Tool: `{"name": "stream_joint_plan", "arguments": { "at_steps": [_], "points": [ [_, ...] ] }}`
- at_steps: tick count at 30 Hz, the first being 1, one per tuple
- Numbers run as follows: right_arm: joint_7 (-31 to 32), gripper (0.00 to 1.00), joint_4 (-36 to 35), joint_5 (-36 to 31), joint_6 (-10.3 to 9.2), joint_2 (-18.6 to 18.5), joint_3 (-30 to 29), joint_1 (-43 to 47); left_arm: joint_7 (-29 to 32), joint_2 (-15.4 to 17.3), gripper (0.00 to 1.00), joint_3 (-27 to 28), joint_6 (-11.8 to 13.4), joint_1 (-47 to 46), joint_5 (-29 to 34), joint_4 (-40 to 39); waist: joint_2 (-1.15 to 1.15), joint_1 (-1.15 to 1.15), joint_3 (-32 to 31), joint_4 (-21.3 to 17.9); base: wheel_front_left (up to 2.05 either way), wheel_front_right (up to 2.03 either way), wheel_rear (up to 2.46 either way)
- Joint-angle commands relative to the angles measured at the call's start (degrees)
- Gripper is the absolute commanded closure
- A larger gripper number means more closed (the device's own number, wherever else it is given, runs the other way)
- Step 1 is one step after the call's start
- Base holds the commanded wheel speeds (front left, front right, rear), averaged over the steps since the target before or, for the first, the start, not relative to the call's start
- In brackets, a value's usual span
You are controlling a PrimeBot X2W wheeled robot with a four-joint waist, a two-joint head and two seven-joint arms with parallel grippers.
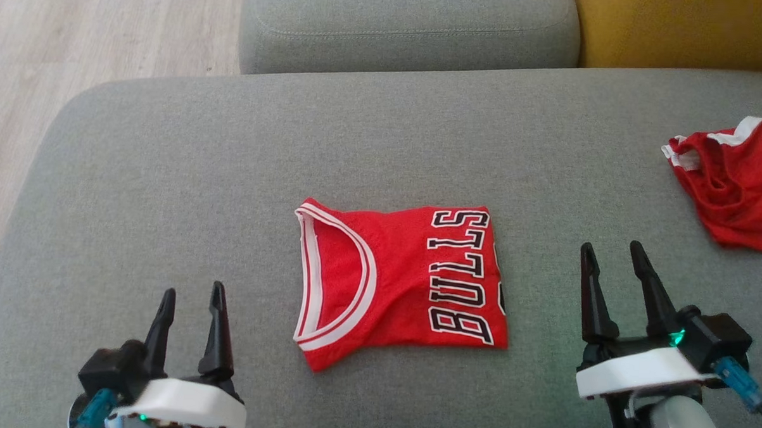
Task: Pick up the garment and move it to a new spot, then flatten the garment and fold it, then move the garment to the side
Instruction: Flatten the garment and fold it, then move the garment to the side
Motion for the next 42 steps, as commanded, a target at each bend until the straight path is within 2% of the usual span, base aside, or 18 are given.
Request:
{"name": "stream_joint_plan", "arguments": {
  "at_steps": [1, 15, 19, 23, 29, 33, 38, 42],
  "points": [
    [-0.5, 0.0, -1.5, -0.4, -0.05, -0.1, 1.5, -1.5, -0.7, -0.4, 0.0, 2.2, -0.4, -2.0, 0.6, -1.7, 0.0, 0.0, 0.0, 0.0, 0.0, 0.0, 0.0],
    [-0.5, 0.0, -1.0, -1.4, -0.05, -0.1, 0.7, -2.2, -0.7, -0.8, 0.0, 2.9, -0.9, -2.2, 1.0, -1.8, 0.0, 0.0, 0.8, 0.0, 0.0, 0.0, 0.0],
    [1.7, 0.0, -0.2, -3.9, -0.05, -0.1, -0.6, -3.1, -0.7, -0.9, 0.0, 3.0, -1.0, -2.6, 1.1, -1.9, 0.0, 0.0, 1.5, 0.1, 0.0, 0.0, 0.0],
    [7.8, 0.0, 0.6, -4.8, -0.05, -0.1, 0.2, -5.4, -0.7, -1.0, 0.0, 3.0, -1.1, -3.4, 1.2, -1.9, 0.0, 0.0, 2.8, 0.5, 0.0, 0.0, 0.0],
    [23.3, 0.0, 1.1, -3.2, -0.05, -0.3, 3.3, -10.4, -0.7, -1.2, 0.0, 2.8, -1.2, -5.0, 0.8, -1.8, 0.0, 0.0, 5.7, 2.1, 0.0, 0.0, 0.0],
    [33.3, 0.0, 1.4, 1.0, -0.05, -3.1, 6.1, -13.3, -0.7, -1.3, 0.0, 2.6, -1.2, -6.2, 0.1, -1.6, 0.0, 0.0, 7.8, 3.7, 0.0, 0.0, 0.0],
    [40.3, 0.0, 2.9, 5.2, -0.05, -6.8, 7.8, -15.6, -0.7, -1.3, 0.0, 2.0, -1.2, -7.6, -0.9, -1.2, 0.0, 0.0, 9.8, 6.2, 0.0, 0.0, 0.0],
    [44.0, 0.0, 4.3, 8.9, -0.05, -8.0, 8.8, -15.4, -0.7, -1.3, 0.0, 1.7, -0.7, -8.0, -1.6, -1.1, 0.0, 0.0, 10.2, 7.9, 0.0, 0.0, 0.0]
  ]
}}
